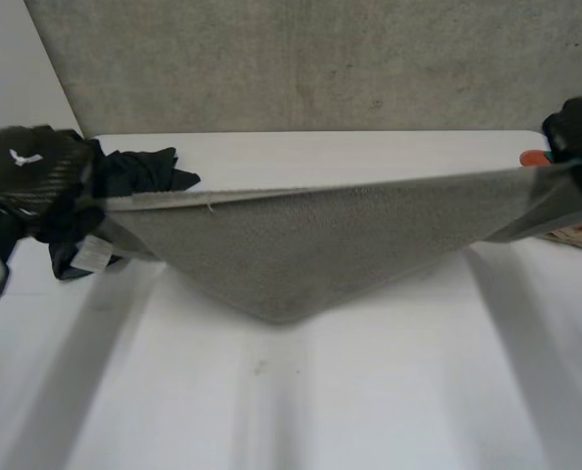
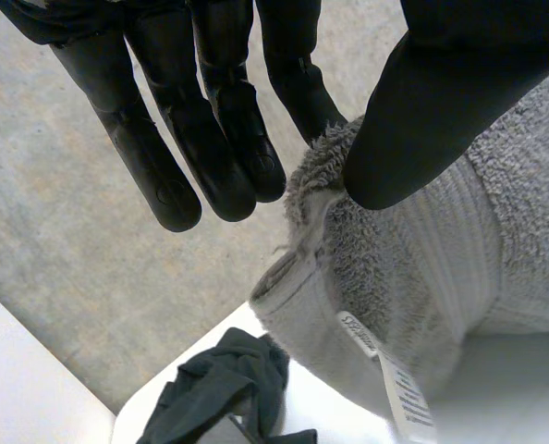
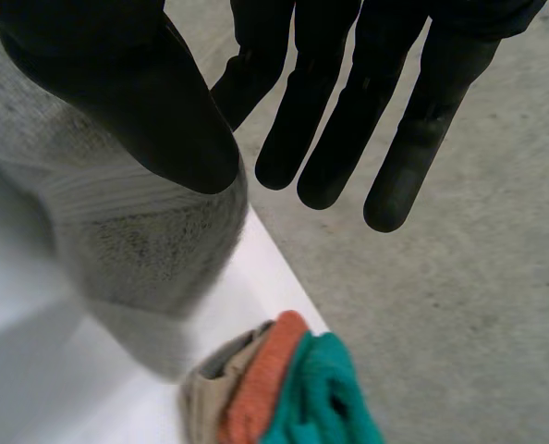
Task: Fold the laundry.
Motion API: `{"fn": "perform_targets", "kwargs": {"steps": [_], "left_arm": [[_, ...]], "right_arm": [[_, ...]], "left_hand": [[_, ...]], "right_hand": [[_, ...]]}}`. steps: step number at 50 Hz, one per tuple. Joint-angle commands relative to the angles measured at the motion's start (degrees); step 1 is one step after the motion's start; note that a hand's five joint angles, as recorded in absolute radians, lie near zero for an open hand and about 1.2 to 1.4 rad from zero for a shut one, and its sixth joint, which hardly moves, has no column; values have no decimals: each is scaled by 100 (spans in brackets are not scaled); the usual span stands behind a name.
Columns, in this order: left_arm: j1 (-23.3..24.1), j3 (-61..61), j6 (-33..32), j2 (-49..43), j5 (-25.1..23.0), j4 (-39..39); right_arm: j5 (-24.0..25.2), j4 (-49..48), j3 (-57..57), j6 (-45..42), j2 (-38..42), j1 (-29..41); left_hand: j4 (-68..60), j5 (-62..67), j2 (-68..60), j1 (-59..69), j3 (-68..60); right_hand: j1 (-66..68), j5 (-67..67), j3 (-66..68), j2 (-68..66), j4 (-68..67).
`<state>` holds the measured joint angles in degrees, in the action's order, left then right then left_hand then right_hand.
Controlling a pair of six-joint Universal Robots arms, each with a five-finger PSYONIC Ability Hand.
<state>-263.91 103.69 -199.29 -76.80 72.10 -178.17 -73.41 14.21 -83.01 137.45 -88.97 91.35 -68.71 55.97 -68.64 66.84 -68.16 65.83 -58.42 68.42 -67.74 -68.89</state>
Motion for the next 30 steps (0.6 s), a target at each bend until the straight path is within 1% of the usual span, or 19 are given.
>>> {"fn": "perform_targets", "kwargs": {"steps": [1, 5, 6, 7, 9, 10, 11, 13, 14, 16, 19, 20, 21, 23, 24, 25, 28, 29, 30], "left_arm": [[-328, -358, 39, -115, -197, 713], [-82, -481, -189, -896, -127, 705], [6, -603, -372, -1298, -57, 635], [33, -674, -461, -1520, -13, 582], [103, -893, -637, -1985, 93, 468], [155, -1199, -812, -2414, 224, 363], [191, -1376, -892, -2610, 295, 310], [287, -1815, -971, -2997, 418, 204], [392, -2313, -1015, -3347, 540, 47], [516, -3139, -964, -3761, 664, -321], [613, -3889, -770, -4044, 726, -814], [656, -4353, -613, -4175, 761, -1242], [666, -4549, -524, -4237, 779, -1508], [701, -4857, -349, -4325, 858, -2017], [727, -5093, -174, -4369, 997, -2516], [745, -5174, -102, -4378, 1068, -2747], [771, -5403, 91, -4405, 1314, -3275], [762, -5438, 135, -4405, 1350, -3268], [754, -5456, 179, -4405, 1368, -3251]], "right_arm": [[301, 715, 364, -253, 248, -188], [56, 777, 461, -780, 828, 101], [-58, 768, 496, -886, 968, 154], [-303, 733, 601, -1052, 1248, 250], [-585, 645, 751, -1133, 1548, 330], [-709, 575, 856, -1142, 1715, 391], [-910, 400, 1101, -1133, 2073, 531], [-1078, 224, 1383, -1116, 2392, 672], [-1201, 32, 1724, -1055, 2680, 786], [-1281, -268, 2164, -905, 2954, 892], [-1439, -1058, 2956, -213, 3272, 1033], [-1483, -1347, 3097, 25, 3290, 1060], [-1544, -2003, 3316, 532, 3316, 1086], [-1597, -2726, 3405, 991, 3281, 1086], [-1624, -3104, 3406, 1203, 3246, 1086], [-1641, -3848, 3327, 1527, 3159, 1086], [-1641, -4871, 3169, 1732, 3053, 1077], [-1659, -5275, 3073, 1723, 3009, 1069], [-1633, -5427, 3011, 1723, 2991, 1077]], "left_hand": [[-1129, 1403, -1136, 1316, -1184], [-1129, 1403, -1136, 1316, -1184], [-1129, 1403, -1136, 1316, -1184], [-1129, 1403, -1136, 1316, -1184], [-1129, 1403, -1136, 1316, -1184], [-1129, 1403, -1136, 1316, -1184], [-1129, 1403, -1136, 1316, -1184], [-1129, 1403, -1136, 1316, -1184], [-1129, 1403, -1136, 1316, -1184], [-1129, 1403, -1136, 1316, -1184], [-1129, 1403, -1136, 1316, -1184], [-1129, 1403, -1136, 1316, -1184], [-1129, 1403, -1136, 1316, -1184], [-1129, 1403, -1136, 1316, -1184], [-1129, 1403, -1136, 1316, -1184], [-1129, 1403, -1136, 1316, -1184], [-1129, 1403, -1136, 1316, -1184], [-1129, 1403, -1136, 1316, -1184], [-1129, 1403, -1136, 1316, -1184]], "right_hand": [[1417, -1158, 1158, -1226, -1111], [1417, -1158, 1158, -1226, -1111], [1417, -1158, 1158, -1226, -1111], [1417, -1158, 1158, -1226, -1111], [1417, -1158, 1158, -1226, -1111], [1417, -1158, 1158, -1226, -1111], [1417, -1158, 1158, -1226, -1111], [1417, -1158, 1158, -1226, -1111], [1417, -1158, 1158, -1226, -1111], [1417, -1158, 1158, -1226, -1111], [1417, -1158, 1158, -1226, -1111], [1417, -1158, 1158, -1226, -1111], [1417, -1158, 1158, -1226, -1111], [1417, -1158, 1158, -1226, -1111], [1417, -1158, 1158, -1226, -1111], [1417, -1158, 1158, -1226, -1111], [1417, -1158, 1158, -1226, -1111], [1417, -1158, 1158, -1226, -1111], [1417, -1158, 1158, -1226, -1111]]}}
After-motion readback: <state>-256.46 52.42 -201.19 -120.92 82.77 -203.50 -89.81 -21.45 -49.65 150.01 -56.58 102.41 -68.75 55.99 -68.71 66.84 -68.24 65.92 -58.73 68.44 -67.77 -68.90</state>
